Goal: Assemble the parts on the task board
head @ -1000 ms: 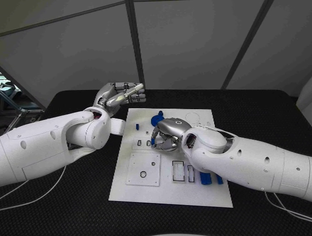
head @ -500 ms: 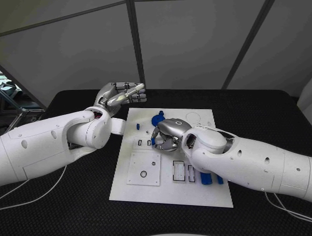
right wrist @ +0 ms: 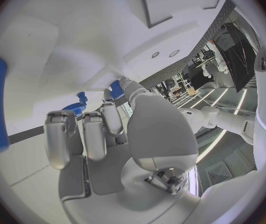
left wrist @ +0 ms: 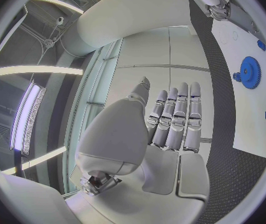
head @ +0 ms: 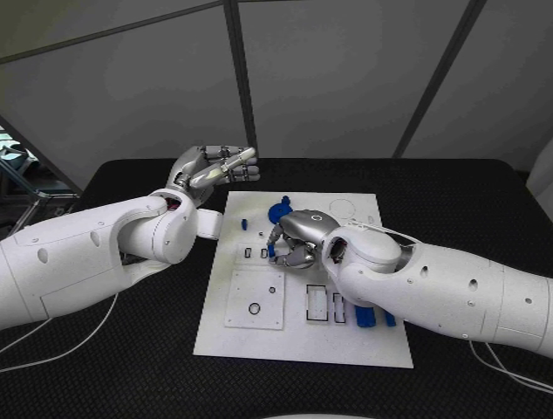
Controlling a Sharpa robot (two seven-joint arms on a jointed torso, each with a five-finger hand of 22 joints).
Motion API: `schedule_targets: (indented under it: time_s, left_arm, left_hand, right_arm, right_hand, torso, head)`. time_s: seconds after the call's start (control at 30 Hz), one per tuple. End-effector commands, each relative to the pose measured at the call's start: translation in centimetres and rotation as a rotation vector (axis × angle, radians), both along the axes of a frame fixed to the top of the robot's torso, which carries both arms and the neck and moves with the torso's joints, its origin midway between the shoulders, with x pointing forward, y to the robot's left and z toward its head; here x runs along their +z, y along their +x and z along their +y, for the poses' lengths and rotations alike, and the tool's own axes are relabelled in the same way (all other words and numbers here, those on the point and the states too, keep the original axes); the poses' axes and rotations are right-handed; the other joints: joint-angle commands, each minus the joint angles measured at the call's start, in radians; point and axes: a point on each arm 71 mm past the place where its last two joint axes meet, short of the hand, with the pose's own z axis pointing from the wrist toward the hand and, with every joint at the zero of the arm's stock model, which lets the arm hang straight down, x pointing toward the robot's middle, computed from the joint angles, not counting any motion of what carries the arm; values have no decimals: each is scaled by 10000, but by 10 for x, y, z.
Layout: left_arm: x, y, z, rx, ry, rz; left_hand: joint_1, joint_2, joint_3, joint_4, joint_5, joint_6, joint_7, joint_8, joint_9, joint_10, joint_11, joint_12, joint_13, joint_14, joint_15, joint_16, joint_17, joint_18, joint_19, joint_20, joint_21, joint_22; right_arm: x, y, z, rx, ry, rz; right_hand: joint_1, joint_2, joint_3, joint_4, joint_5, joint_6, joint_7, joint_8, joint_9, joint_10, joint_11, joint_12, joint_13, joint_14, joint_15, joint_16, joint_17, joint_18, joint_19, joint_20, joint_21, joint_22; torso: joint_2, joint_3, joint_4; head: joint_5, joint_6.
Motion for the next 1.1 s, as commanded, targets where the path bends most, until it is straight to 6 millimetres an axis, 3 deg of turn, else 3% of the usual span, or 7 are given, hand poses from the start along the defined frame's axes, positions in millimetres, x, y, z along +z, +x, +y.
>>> schedule_targets:
  time_s: [0.03,0.27,0.67,0.77,0.87,1.0,1.1]
  left_arm:
    - [2,0,-1,-107,-50,-63]
    - [1,0,0,-89,-28,-26]
    - [-5,4,6,-258,1046,278]
    - [-10,5,9,-275,1988,677]
    - [-15,4,10,-642,2836,1168]
    - [-24,0,8,-1901,4652,1939]
    - [-29,-3,7,-2717,6047,2403]
  left_hand:
    - [-106,5,-39,-27,-59,36,-15,-58,-14,18,3,-63,-15,62,31,-66,15,-117,46,47,-26,-15]
    - [-102,23,-36,-58,-58,34,-22,-74,-11,11,-1,-83,-13,112,21,-65,32,-111,67,43,-14,-17]
    - [-365,58,-169,-79,-59,542,-307,-26,14,1249,-468,158,80,2398,-676,1087,1145,-103,1501,-621,1081,462]
    - [-470,54,-41,8,-34,539,-322,-97,-2,1523,-532,146,87,2889,-809,1739,1744,-126,1799,-781,1522,710]
    - [-724,18,46,202,-31,556,-456,-103,8,2032,-728,371,225,3533,-1006,2710,2450,-112,2261,-956,2118,1046]
    - [-1062,-183,60,520,-30,683,-667,36,34,2598,-952,810,666,3468,-1200,4044,3662,-134,2632,-1215,3165,1713]
    - [-1258,-234,-58,716,-64,904,-821,226,102,3285,-1168,1507,1184,3624,-1378,5332,4900,-156,2930,-1346,3956,2405]
  right_arm:
    - [-1,0,-1,-189,-39,-45]
    - [8,-3,-3,-185,946,-708]
    - [28,-25,-27,467,2461,-1113]
    - [39,-25,-48,708,3229,-438]
    - [50,-19,-69,642,3868,449]
    - [65,-7,-102,133,4864,1486]
    - [73,1,-121,-164,5295,1648]
  right_hand:
    - [-156,-40,-97,75,-155,-226,42,-102,-20,-164,46,-130,203,861,82,3,1738,12,751,103,-59,2331]
    - [-198,-329,-363,339,-302,-712,159,-133,-71,-461,159,-430,-76,849,178,-14,1715,43,653,191,-134,2226]
    - [285,-522,-543,782,-97,-1007,220,38,-100,-564,210,-488,-209,816,234,-83,1596,80,540,259,-224,2106]
    - [736,-315,-348,745,1,-716,120,332,-33,-1155,118,-1305,-926,566,157,-615,733,346,-303,209,-895,1195]
    - [1010,-182,-178,633,120,-371,16,573,7,-2186,-4,-3049,-2428,-42,44,-1997,-1154,830,-1935,105,-2367,-610]
    - [1158,-145,-109,540,462,-93,-67,651,-34,-2825,-76,-4863,-4077,-592,-49,-3802,-3048,1215,-3228,-2,-4015,-2340]
    - [1246,-97,-80,441,372,60,-118,647,-78,-2126,-154,-4488,-3926,-432,-120,-4388,-3496,1244,-3170,-54,-4429,-2685]
  torso:
    - [-2,-1,2]
    - [-6,10,-12]
    - [-106,10,-44]
    - [-207,0,-33]
    - [-278,12,-62]
    - [-404,17,-75]
    - [-492,27,-105]
  head:
    - [-15,4]
    - [-36,14]
    - [-113,161]
    - [-181,241]
    - [-130,254]
    - [-113,223]
    - [-136,242]
